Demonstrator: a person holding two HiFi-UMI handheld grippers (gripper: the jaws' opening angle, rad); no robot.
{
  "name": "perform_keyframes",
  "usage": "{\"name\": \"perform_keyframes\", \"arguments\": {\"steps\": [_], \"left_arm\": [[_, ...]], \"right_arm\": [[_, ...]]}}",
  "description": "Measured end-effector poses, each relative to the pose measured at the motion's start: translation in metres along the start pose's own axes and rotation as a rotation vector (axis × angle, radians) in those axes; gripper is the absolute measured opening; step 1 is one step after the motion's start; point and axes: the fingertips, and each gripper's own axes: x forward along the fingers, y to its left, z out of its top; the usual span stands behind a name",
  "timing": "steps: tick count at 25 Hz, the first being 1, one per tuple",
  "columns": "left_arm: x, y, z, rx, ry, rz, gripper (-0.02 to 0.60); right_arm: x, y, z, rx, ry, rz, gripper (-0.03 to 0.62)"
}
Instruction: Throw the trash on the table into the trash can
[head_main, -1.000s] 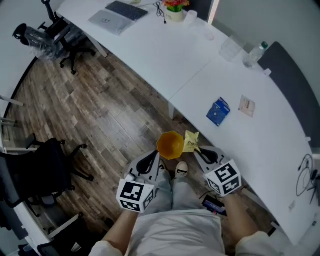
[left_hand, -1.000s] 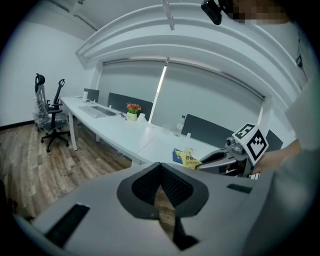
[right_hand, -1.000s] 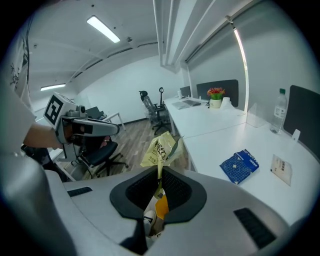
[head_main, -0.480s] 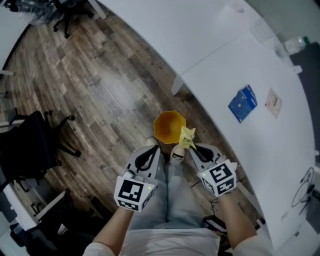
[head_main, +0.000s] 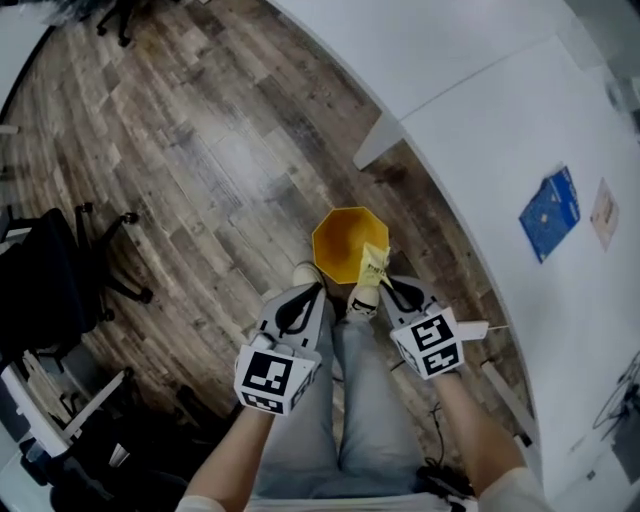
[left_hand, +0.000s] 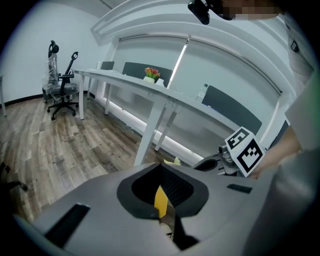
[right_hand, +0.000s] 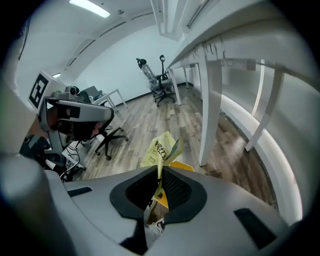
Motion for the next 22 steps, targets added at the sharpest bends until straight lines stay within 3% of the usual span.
{"name": "perform_keyframes", "arguments": {"steps": [11, 19, 22], "left_arm": [[0.062, 0.049, -0.061, 0.002, 0.027, 0.014, 0.0], [0.071, 0.071, -0.084, -0.01, 0.037, 0.024, 0.0], [0.073, 0.075, -0.088, -0.009, 0.039, 0.025, 0.0]], "right_arm": [[0.133, -0.041, -0.086, 0.016, 0.122, -0.01, 0.052], [0.186, -0.051, -0.129, 0.021, 0.196, -0.025, 0.059], [0.192, -0.057, -0.14, 0.021, 0.223, -0.051, 0.168]]}}
